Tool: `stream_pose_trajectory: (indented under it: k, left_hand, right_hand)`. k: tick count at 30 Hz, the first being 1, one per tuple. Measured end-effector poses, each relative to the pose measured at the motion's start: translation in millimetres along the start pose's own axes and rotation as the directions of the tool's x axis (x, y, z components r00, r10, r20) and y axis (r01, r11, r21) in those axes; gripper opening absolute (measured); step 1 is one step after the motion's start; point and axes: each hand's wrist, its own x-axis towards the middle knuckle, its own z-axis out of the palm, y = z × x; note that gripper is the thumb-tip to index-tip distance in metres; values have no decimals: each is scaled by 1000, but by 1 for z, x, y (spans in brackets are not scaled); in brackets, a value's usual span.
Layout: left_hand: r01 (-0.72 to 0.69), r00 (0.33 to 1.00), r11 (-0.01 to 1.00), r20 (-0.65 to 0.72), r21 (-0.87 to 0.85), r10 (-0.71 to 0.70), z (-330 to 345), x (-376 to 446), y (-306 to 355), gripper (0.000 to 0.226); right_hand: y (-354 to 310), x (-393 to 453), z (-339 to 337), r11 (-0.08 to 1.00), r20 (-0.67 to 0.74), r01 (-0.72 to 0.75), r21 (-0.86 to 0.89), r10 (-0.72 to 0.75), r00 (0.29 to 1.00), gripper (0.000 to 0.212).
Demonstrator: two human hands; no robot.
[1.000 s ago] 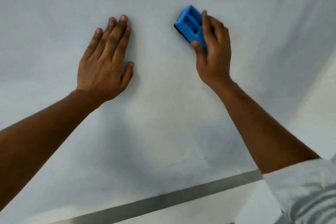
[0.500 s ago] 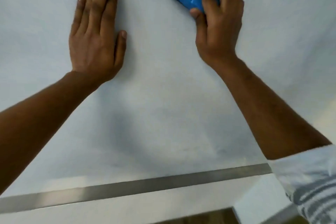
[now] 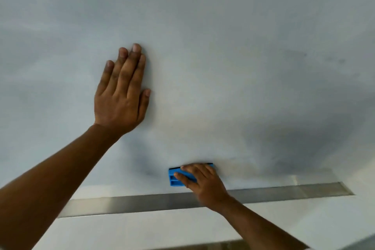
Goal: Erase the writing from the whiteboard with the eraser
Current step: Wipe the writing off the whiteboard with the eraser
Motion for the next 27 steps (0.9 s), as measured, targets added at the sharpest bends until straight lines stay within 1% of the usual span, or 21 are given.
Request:
stream_pose_trajectory:
  k: [1,3,4,6,8,10,12,13,14,15,16,17,18,20,21,22,23,24,25,26,27]
  left_hand:
    - [-4,1000,1000,16,-18,4,-1,0,-1,69]
    - [-11,999,999,43,-52,13,-6,1,-4,71]
    - [-23,998,998,54,-56,26,-9,2,-6,73]
    - [-64,996,997,61,-40,67,-14,14,-15,74]
    - [-78,995,997,53,-30,79,-21,35,-28,76]
    - [-45,998,999,42,-28,46,-29,59,-40,78]
    - [-19,999,1000,33,-14,19,-37,85,-55,79]
    - [-20,1000,1000,15,7,20,-43,104,-66,78]
    - [-14,1000,1000,-3,25,14,-49,119,-75,78]
    - [-10,1000,999,-29,33,11,-54,137,-86,77]
    - [-8,999,999,-47,34,9,-58,150,-94,77]
    - [-4,998,999,-63,32,6,-61,161,-99,76]
    - [-3,997,999,-72,36,6,-61,166,-101,75]
    - [1,997,999,-83,52,3,-60,167,-101,73]
    - [0,996,999,-89,51,4,-59,166,-100,72]
    - [-3,995,999,-100,44,7,-59,165,-100,70]
    - [7,993,999,-114,31,-3,-57,163,-101,68]
    - [23,991,999,-132,24,-20,-56,161,-101,67]
    - [49,988,999,-147,15,-46,-54,156,-101,66]
    - [75,985,997,-156,0,-74,-51,152,-101,66]
    - [94,983,995,-158,-11,-95,-49,146,-99,66]
  right_hand:
    - [0,3,-7,1000,-9,26,0,-26,1000,55]
    - [10,20,-38,997,-90,49,61,-44,995,49]
    - [22,35,-60,994,-160,35,106,-18,987,49]
    - [51,82,-111,982,-312,7,191,54,949,50]
    - [81,142,-176,978,-480,-59,201,150,864,52]
    - [106,202,-244,975,-632,-122,186,214,745,54]
    - [134,253,-305,968,-730,-181,176,252,635,53]
    - [148,278,-337,960,-780,-213,183,274,563,49]
    - [164,299,-365,946,-799,-242,216,314,513,43]
    - [178,321,-393,929,-799,-248,275,365,479,33]
    - [187,339,-415,898,-772,-268,350,438,460,22]
    - [194,354,-430,878,-739,-306,369,476,477,21]
    - [198,365,-436,861,-697,-351,367,505,510,23]
    - [190,370,-435,826,-617,-429,366,561,552,29]
    - [181,365,-425,852,-623,-426,304,516,588,36]
    - [169,357,-410,922,-688,-325,211,376,621,44]
    - [154,345,-389,974,-725,-201,105,213,655,49]
    - [140,330,-365,995,-722,-98,7,73,688,51]
    - [126,311,-334,997,-681,-30,-64,-22,732,53]
    - [112,293,-302,994,-628,6,-105,-71,775,54]
    - [97,274,-271,993,-583,28,-114,-89,808,53]
